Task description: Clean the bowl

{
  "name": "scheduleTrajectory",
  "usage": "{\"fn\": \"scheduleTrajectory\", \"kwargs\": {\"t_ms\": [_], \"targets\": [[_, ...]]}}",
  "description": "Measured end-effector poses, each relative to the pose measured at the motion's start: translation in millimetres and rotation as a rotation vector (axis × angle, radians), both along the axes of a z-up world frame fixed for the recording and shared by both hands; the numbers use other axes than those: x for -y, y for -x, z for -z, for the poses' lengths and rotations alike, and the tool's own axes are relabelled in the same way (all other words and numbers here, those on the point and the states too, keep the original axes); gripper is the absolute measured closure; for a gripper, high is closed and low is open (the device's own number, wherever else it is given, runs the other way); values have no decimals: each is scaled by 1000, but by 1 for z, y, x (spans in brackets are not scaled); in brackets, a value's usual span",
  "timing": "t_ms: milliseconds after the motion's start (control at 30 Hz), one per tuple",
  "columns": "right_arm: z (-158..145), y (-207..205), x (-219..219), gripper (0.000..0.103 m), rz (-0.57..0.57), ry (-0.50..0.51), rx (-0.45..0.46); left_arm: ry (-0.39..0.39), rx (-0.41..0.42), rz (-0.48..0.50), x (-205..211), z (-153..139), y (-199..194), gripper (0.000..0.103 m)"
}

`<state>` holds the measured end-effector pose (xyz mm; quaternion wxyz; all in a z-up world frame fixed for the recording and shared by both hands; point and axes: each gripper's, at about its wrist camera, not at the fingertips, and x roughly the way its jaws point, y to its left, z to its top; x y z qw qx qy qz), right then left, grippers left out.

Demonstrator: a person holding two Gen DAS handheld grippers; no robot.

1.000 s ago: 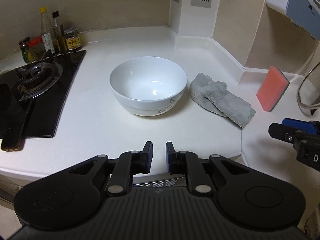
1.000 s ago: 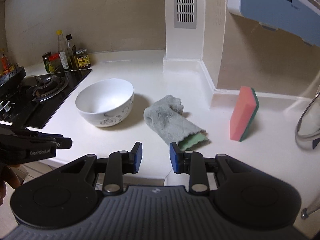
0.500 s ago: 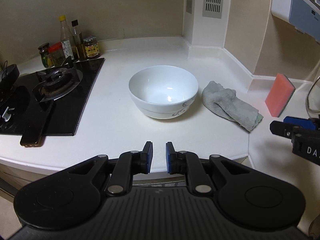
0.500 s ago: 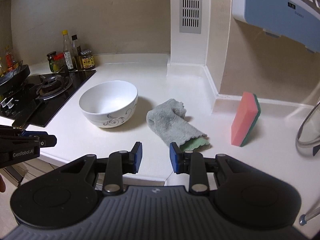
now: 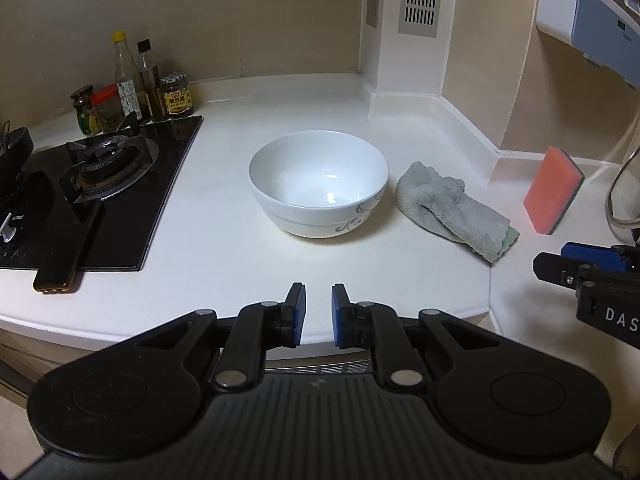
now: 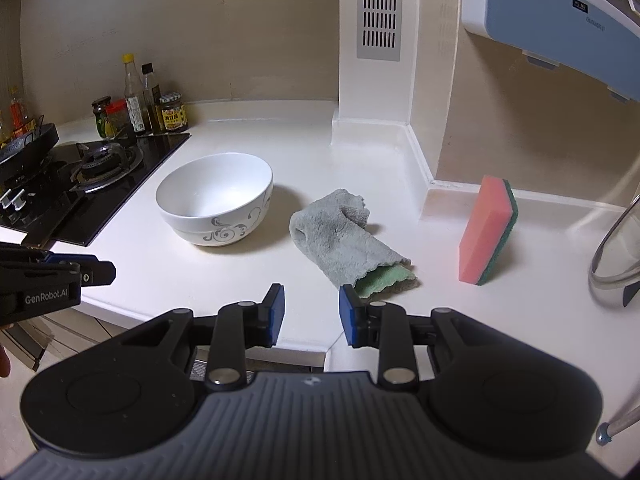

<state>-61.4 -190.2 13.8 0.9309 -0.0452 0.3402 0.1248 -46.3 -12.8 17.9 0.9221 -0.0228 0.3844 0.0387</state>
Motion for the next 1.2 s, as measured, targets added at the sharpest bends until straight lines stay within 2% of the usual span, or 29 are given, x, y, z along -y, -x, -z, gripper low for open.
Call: {"fn": "scheduleTrajectory", "kwargs": {"t_ms": [633,900,1200], "targets": [[20,-14,-13,77,-10,54,-54,39,-41,14,-13,14,-16,88],[22,-58,-20,77,6,86,-71,49,-60,5,-30,23,-45,88],[34,-137,-26,77,39,97,-121,67,-113,61,-54,25,-83,88]]}}
